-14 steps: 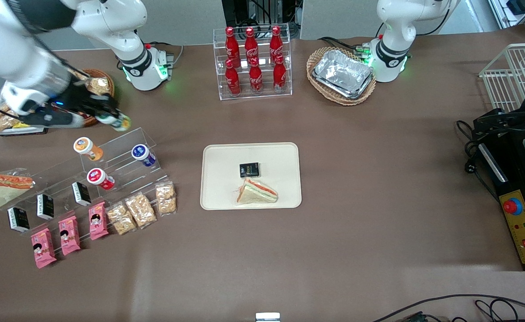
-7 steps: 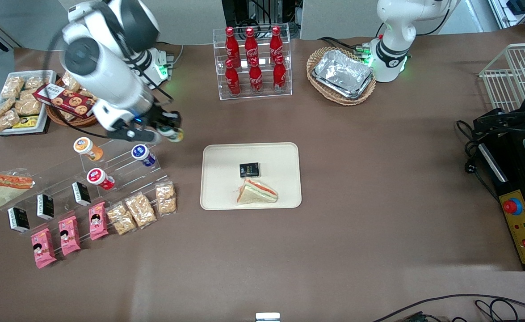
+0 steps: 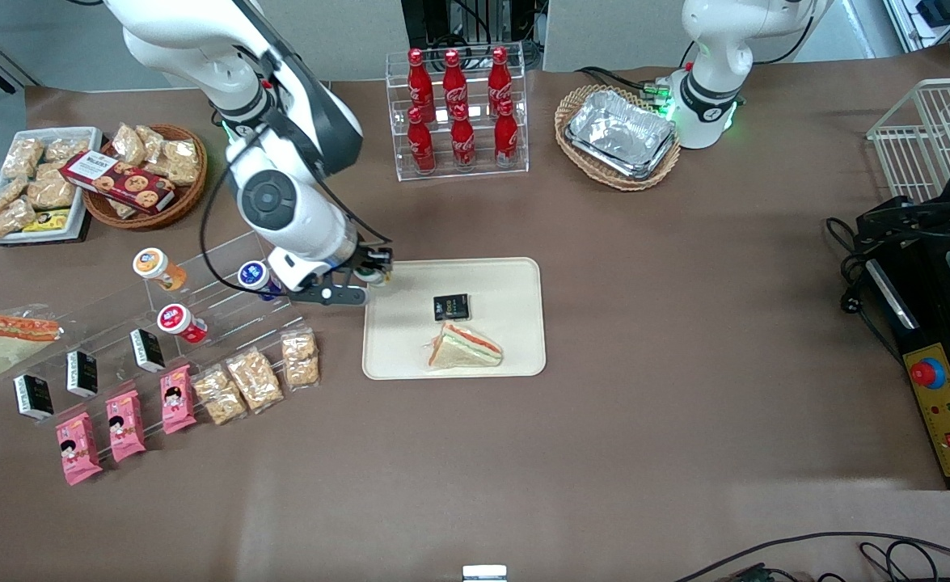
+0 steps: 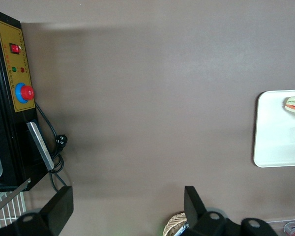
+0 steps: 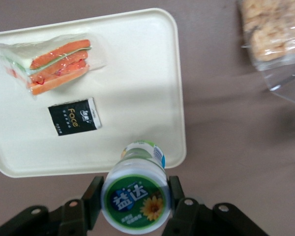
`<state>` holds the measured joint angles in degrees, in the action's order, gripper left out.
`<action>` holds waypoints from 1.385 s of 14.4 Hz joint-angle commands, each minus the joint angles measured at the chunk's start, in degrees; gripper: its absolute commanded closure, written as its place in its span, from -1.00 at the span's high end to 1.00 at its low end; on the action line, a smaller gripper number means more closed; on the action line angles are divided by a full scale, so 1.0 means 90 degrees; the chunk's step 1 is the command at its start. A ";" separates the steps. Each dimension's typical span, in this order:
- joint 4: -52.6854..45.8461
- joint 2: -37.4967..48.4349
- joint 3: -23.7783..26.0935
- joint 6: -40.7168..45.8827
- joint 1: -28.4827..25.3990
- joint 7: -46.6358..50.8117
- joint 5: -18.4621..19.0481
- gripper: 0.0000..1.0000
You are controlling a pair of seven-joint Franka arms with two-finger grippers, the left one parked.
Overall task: Place green gum on tray
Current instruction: 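Carry the green gum bottle over to the cream tray, then lower the green gum bottle onto the tray beside the tissue pack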
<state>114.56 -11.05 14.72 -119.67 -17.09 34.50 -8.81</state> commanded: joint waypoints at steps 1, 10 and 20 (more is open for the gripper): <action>0.0337 -0.0168 -0.0024 -0.0668 -0.0181 0.0297 -0.0057 -0.29; 0.1119 -0.0705 -0.0034 -0.2103 -0.0357 0.0434 0.0031 -0.23; 0.1060 -0.0921 -0.0043 -0.2377 -0.0367 0.0678 0.0031 0.91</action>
<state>124.58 -19.02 14.65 -140.25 -20.15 39.45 -8.79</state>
